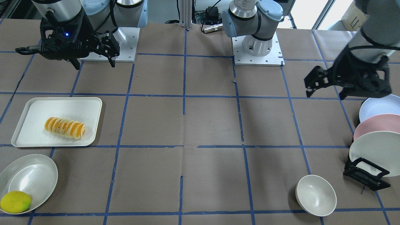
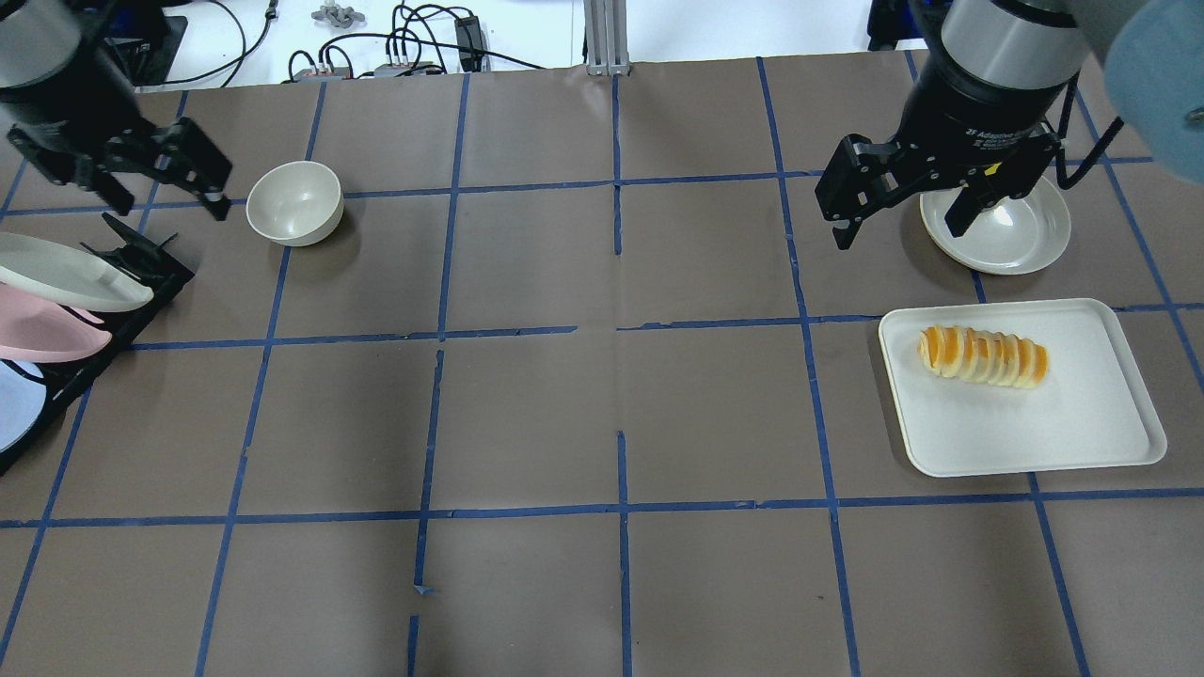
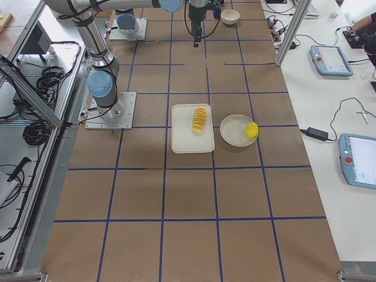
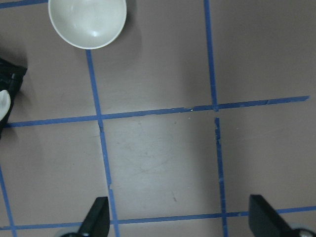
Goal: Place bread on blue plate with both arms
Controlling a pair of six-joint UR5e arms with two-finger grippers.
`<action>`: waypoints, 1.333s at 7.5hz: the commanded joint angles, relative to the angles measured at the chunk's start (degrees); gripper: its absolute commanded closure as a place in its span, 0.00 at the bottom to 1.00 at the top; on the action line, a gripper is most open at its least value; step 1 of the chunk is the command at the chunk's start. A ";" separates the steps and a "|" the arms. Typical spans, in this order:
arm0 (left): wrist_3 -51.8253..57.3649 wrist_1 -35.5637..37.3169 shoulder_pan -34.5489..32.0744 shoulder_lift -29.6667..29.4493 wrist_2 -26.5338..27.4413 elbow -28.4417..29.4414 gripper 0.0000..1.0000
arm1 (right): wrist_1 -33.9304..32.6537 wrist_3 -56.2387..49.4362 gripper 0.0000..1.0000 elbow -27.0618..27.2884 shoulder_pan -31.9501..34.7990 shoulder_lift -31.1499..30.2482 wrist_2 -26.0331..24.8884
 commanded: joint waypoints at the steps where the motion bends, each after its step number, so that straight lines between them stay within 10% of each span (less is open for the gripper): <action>1: 13.07 -0.13 14.07 -0.97 -0.10 0.29 0.00 | -1.18 -11.39 0.01 1.05 -1.70 0.33 -0.37; 3: 25.71 0.65 27.58 -4.37 -0.10 1.87 0.00 | -2.58 -32.65 0.01 6.82 -12.21 0.07 0.24; 7: 37.10 -0.83 41.62 -20.35 1.03 14.49 0.00 | -37.69 -71.42 0.00 31.13 -26.39 2.69 5.76; 10: 40.89 -0.92 44.09 -33.28 1.04 23.12 0.00 | -56.86 -74.16 0.00 36.75 -29.05 9.70 6.92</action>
